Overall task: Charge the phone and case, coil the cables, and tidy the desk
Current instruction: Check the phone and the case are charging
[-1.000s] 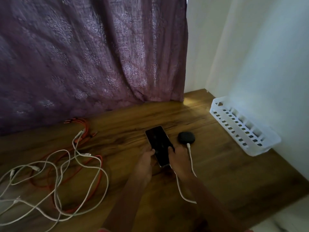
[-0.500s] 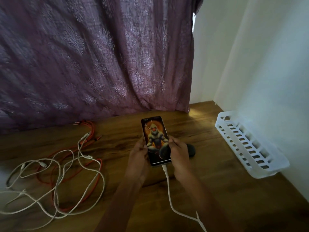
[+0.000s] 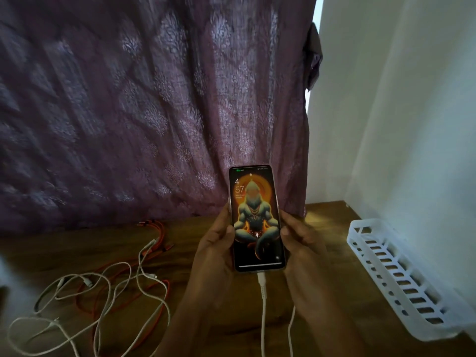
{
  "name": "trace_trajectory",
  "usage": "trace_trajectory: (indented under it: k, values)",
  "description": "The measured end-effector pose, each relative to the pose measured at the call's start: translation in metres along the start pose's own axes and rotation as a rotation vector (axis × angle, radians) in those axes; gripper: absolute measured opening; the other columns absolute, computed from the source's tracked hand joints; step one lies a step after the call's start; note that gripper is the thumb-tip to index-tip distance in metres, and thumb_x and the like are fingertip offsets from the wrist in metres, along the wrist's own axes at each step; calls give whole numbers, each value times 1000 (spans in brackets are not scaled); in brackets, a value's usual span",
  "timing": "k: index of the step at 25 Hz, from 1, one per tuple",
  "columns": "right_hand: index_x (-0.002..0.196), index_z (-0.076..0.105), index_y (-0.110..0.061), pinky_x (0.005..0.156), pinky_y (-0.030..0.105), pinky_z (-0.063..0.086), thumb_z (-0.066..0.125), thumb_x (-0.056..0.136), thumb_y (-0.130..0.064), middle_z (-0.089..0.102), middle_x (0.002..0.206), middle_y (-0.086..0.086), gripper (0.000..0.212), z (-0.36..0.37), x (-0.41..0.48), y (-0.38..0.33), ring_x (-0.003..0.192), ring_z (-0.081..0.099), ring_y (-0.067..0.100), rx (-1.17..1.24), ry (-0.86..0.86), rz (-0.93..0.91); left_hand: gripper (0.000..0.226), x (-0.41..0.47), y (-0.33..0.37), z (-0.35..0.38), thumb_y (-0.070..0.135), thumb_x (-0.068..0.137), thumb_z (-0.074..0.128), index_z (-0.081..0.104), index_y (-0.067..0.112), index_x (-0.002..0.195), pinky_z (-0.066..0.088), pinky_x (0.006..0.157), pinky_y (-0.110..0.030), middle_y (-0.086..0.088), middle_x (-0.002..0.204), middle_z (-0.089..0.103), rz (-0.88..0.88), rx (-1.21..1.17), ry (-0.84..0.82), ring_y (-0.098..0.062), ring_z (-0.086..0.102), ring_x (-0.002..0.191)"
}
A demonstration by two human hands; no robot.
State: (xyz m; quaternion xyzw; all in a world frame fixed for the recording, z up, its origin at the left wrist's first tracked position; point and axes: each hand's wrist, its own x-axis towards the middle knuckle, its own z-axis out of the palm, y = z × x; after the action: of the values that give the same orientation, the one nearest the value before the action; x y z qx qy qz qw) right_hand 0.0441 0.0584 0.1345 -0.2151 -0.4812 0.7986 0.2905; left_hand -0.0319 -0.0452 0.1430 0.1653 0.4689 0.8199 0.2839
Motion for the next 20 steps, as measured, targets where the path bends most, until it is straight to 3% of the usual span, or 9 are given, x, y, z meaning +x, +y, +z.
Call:
trace_trajectory:
  k: [3,6,11,16,20]
  values:
    - [101,64,-22,56,22,56,45,92,-5,69,101,0,27,-1,-5,-7,93,67,19,67,1,7,36,-6,7,6,4,91,36,59,24,109,58,74,-29,0,99,74,39,-10,-40,-16,70,89]
    - [97,64,-20,53,21,56,46,90,-2,71,98,2,27,-2,-8,-10,87,68,19,80,-9,-10,38,-10,10,10,7,84,42,59,23,114,57,75,-31,-1,104,72,49,-39,-37,-18,69,93]
    - [94,65,-21,49,19,53,44,91,-2,74,80,-6,28,1,-13,-12,72,71,10,116,-30,-26,39,-14,11,10,4,91,37,58,23,117,59,71,-29,-2,108,71,29,-47,-44,-17,69,95]
    - [96,63,-21,49,18,53,44,91,-3,71,91,-1,26,2,-14,-13,72,71,11,92,-42,-15,48,-14,12,9,11,76,46,55,21,122,58,76,-31,-3,111,70,48,-73,-40,-19,68,96]
    - [100,64,-21,54,21,55,45,92,-5,71,100,2,27,1,-15,-12,89,68,19,97,-36,-8,40,-14,12,11,5,86,40,56,21,120,58,66,-26,-1,105,72,36,-85,-63,-16,70,90]
